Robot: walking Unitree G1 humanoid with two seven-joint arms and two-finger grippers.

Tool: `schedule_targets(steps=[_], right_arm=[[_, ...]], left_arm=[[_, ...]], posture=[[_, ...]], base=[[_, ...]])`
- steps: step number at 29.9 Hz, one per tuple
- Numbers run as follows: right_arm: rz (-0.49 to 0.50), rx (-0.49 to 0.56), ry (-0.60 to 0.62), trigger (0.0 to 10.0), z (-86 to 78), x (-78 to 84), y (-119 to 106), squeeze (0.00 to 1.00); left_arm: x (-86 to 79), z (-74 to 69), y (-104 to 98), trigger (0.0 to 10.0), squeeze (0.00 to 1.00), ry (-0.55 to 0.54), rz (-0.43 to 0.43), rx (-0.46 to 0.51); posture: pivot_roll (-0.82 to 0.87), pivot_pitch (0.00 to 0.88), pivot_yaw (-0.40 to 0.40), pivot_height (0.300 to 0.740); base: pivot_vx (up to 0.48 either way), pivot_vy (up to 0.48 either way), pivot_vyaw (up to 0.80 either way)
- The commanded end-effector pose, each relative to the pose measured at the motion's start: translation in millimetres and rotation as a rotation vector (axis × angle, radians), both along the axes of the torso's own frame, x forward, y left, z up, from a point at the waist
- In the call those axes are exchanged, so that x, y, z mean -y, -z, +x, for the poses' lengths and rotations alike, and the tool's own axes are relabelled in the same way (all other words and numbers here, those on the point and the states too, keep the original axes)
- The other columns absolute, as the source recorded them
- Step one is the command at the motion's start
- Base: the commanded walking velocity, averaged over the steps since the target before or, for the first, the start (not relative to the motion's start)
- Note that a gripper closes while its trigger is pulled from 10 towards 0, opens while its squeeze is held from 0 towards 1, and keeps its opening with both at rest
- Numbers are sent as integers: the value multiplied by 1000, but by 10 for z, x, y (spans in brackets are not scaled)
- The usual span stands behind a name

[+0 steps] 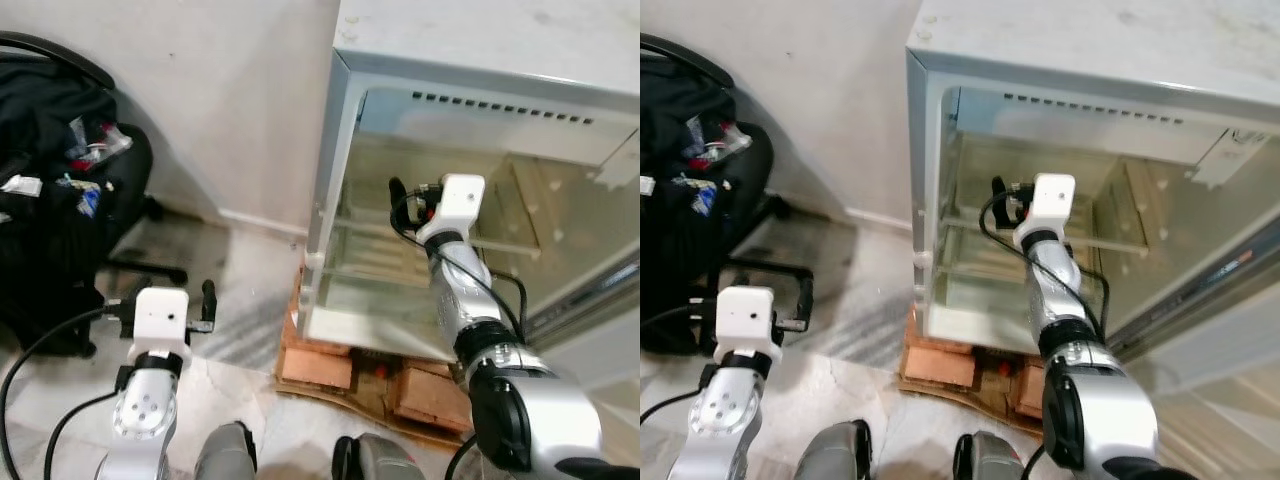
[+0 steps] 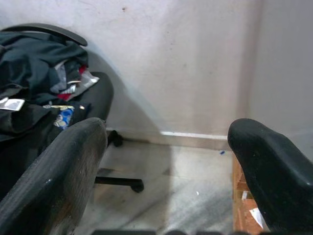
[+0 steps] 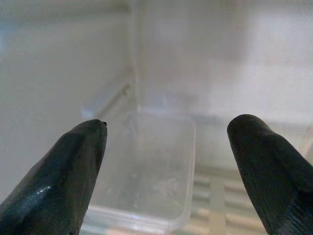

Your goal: Restocking fridge

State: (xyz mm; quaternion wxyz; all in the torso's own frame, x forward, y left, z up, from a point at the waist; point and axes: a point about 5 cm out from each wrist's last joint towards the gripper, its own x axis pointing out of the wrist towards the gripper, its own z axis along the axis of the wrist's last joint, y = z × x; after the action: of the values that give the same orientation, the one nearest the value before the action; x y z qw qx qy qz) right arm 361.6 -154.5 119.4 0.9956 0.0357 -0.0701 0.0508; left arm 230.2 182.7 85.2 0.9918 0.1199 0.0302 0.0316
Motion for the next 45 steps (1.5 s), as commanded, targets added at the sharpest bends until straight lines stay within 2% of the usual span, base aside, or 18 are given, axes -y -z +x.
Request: schedule_targets(steps=[1,6,9,11,14,17,19,23,25,29,30,31,34,35,39,44,45], right_arm=[[-4,14,-12,10000,-35,-21,12,0],[20,-28,-43,10000,-262,-76,222,0],[4,-57,-107,10000,-426,-136,311,0],[-24,-58,-129,10000,-467,-158,319,0],[8,-94,-121,10000,-482,-134,282,0],[-30,-93,-163,10000,-543,-117,235,0],[-10,-117,-145,10000,-566,-80,253,0],[8,-163,-127,10000,-686,-36,285,0],[-39,-181,-123,10000,-785,-32,334,0],[-102,-147,-39,10000,-800,14,297,0],[-44,-144,10,10000,-802,33,274,0],[-32,-134,36,10000,-808,49,266,0],[-43,-132,108,10000,-850,122,294,0],[-30,-168,140,10000,-884,166,359,0],[-71,-201,113,10000,-900,194,467,0],[-102,-172,117,10000,-838,253,398,0],[-81,-177,134,10000,-825,283,394,0]], left_arm=[[-1,-11,47,10000,0,7,-4,-15],[20,1,91,10000,0,14,-7,-14],[48,14,124,10000,0,28,-11,-20],[62,36,143,10000,0,36,-11,-22],[56,90,131,10000,0,56,-9,-24],[45,139,171,10000,0,71,4,-32],[46,156,178,10000,0,70,3,-32],[71,175,182,10000,0,70,-3,-28],[108,167,199,10000,0,83,-4,-32],[139,162,199,10000,0,97,0,-25],[115,155,206,10000,0,85,2,-21],[100,150,217,10000,0,75,-1,-23],[74,141,260,10000,0,52,-11,-32],[84,142,270,10000,0,48,-21,-35],[182,175,306,10000,0,96,-34,-45],[213,208,265,10000,0,140,-45,-19],[188,212,260,10000,0,132,-37,-17]], posture=[[122,22,-47,740],[115,2,-48,740],[100,0,-44,740],[91,0,-46,740],[69,0,-31,740],[48,0,-16,740],[44,0,-12,740],[43,0,-5,740],[41,0,-1,740],[48,0,-9,740],[43,0,-17,740],[42,0,-21,740],[35,0,-22,740],[29,0,-19,740],[3,0,-14,740],[-3,0,-14,740],[0,0,-16,740]], base=[[-262,0,0],[-261,0,0],[-252,0,0],[-247,0,0],[-251,0,0],[-296,0,0],[-379,0,0],[-377,0,0],[-369,0,0],[-346,0,0],[-322,0,0],[-311,0,0],[-303,0,0],[-300,0,0],[-206,0,0],[0,0,0],[0,0,0]])
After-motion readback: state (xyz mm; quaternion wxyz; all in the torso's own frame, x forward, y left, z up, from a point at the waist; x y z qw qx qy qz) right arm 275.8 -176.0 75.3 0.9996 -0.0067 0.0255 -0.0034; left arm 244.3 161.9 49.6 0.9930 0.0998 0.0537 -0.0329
